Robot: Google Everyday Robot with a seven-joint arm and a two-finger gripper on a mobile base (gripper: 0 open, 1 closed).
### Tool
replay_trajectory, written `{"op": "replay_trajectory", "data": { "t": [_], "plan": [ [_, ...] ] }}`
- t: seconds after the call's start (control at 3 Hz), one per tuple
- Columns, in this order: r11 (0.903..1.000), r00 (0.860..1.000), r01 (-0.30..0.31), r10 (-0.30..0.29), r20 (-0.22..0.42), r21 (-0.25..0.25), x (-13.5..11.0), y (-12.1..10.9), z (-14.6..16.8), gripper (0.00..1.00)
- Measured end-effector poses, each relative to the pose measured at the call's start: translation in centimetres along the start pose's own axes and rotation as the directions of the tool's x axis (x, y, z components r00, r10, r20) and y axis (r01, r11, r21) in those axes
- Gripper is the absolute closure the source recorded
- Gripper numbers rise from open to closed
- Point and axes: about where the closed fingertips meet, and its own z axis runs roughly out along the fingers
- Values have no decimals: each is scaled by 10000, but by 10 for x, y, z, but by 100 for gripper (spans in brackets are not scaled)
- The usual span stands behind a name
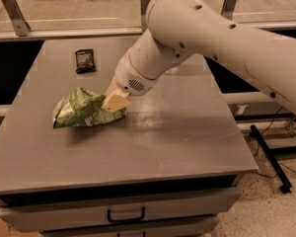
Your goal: Move green jalapeno chip bag near rxbar chocolate
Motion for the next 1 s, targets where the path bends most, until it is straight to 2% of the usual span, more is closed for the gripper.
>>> {"op": "replay_trajectory", "data": {
  "t": [0.33,1.0],
  "plan": [
    [9905,9965,-835,828,105,1093,25,-31,-50,100],
    [9871,9973,-729,738,-10,1428,26,-39,-53,100]
  ]
}}
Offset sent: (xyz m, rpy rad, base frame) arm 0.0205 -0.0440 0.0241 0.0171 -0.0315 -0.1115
